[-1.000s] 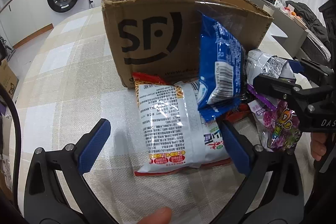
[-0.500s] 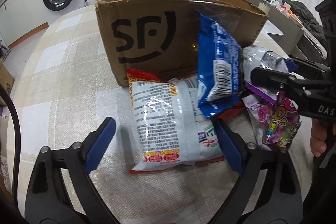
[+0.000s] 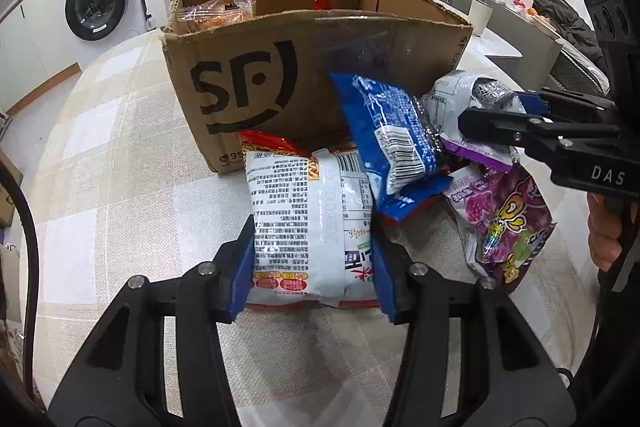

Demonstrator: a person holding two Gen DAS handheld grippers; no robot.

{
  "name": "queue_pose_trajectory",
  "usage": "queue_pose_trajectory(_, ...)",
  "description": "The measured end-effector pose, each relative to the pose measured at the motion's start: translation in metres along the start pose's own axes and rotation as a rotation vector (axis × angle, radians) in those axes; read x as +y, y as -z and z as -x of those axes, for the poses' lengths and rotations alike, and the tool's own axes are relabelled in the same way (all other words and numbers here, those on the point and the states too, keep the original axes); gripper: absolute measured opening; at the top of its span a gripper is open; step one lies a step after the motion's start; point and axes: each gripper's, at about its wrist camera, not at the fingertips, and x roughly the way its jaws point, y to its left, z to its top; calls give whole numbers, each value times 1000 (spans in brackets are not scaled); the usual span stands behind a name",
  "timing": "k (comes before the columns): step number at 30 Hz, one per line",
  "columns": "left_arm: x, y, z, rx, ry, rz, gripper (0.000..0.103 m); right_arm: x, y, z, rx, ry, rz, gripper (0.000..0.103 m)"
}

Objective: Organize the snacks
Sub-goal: 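Grasp the white-red noodle bag with the left tool while the right tool grasps the silver-purple bag, then lift the noodle bag with the left tool while the right tool carries the silver bag over the box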

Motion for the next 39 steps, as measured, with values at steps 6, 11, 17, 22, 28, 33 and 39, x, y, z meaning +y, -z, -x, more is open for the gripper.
queue_pose_trajectory(6, -2, 6, 20, -25, 7, -2, 47, -3, -2, 12, -23, -4, 0, 49)
queue_pose_trajectory(11, 1, 8, 33, -44, 13, 2, 46, -5, -4, 20, -41, -7, -1, 49)
queue_pose_trajectory(17, 3, 10, 47, -66, 0, 7, 46, -3, -4, 27, -56, -16, 5, 49)
queue_pose_trajectory(22, 3, 14, 68, -99, -3, 4, 46, -1, -5, 36, -78, -27, 7, 49)
queue_pose_trajectory(28, 8, 18, 98, -144, -2, 12, 46, 4, -8, 50, -115, -36, 13, 49)
queue_pose_trajectory(33, 17, 21, 125, -188, -6, 33, 46, 6, -9, 63, -152, -42, 18, 49)
queue_pose_trajectory(39, 24, 19, 155, -235, -11, 58, 46, 8, -13, 78, -218, -50, 10, 49)
